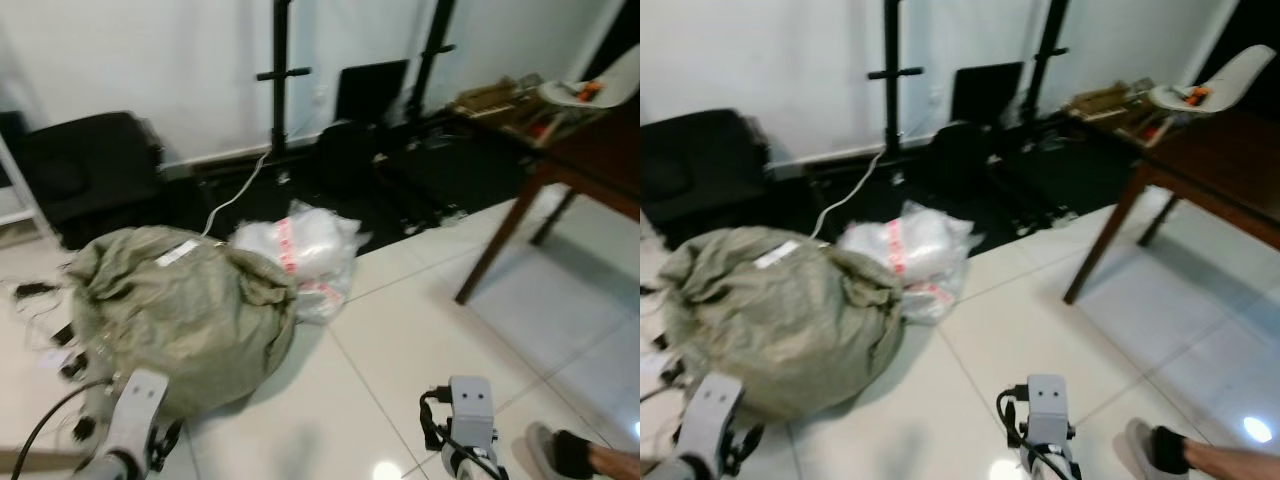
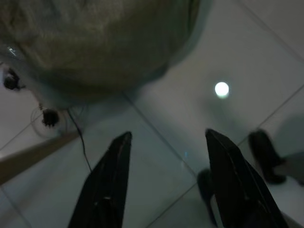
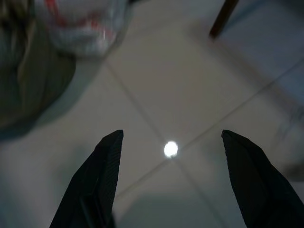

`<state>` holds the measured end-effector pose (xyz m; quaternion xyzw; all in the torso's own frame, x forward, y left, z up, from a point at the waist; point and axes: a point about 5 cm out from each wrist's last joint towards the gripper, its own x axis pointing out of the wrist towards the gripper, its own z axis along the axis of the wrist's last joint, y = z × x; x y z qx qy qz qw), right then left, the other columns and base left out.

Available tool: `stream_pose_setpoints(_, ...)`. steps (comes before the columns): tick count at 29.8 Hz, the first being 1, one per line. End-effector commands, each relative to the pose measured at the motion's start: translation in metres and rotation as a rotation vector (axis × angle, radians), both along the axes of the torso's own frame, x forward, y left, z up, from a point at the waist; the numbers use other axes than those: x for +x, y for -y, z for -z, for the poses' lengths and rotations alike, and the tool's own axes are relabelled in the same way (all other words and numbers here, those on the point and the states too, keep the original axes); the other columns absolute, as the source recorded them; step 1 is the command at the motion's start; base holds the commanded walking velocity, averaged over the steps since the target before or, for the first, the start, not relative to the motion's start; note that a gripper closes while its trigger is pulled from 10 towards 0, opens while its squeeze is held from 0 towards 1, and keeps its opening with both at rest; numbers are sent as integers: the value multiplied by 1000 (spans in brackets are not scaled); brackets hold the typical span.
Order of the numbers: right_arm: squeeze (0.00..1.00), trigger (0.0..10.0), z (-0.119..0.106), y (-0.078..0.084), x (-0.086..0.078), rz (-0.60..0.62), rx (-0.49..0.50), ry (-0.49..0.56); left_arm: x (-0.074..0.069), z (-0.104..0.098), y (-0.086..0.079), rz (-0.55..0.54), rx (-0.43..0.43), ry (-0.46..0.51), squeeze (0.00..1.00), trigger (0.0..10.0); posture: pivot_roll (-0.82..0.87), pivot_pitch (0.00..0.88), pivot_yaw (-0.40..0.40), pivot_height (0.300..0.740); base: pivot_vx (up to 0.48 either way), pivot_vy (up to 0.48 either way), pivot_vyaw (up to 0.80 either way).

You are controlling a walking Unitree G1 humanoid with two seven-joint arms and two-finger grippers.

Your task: Setting the table

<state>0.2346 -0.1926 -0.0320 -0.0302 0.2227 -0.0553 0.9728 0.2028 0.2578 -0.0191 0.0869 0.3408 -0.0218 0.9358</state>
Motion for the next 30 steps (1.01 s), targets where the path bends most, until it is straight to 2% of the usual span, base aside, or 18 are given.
stream_pose_setpoints(1,0,10000,9,-3,-8,-20,5,-53,-6,5,-4,-22,4,-18,0,10000,65,25,57,740,0,0,-775)
stream_pose_setpoints(6,0,10000,20,-14,-17,-119,30,-139,-15,18,-10,-135,-34,-45,0,10000,63,29,49,740,0,0,-769)
stream_pose_setpoints(11,0,10000,21,-19,-15,-152,43,-149,-12,18,-8,-203,-80,2,0,10000,70,32,37,740,0,0,-756)
stream_pose_setpoints(18,0,10000,19,-19,-12,-144,48,-139,-9,19,-3,-160,-76,15,0,10000,64,33,38,740,0,0,-756)
stream_pose_setpoints(25,0,10000,18,-14,-12,-119,51,-123,1,12,4,-85,-37,84,0,10000,59,36,41,740,0,0,-756)
stream_pose_setpoints(30,0,10000,17,-14,-12,-114,54,-116,3,10,5,-77,-32,98,0,10000,59,37,42,740,0,0,-756)
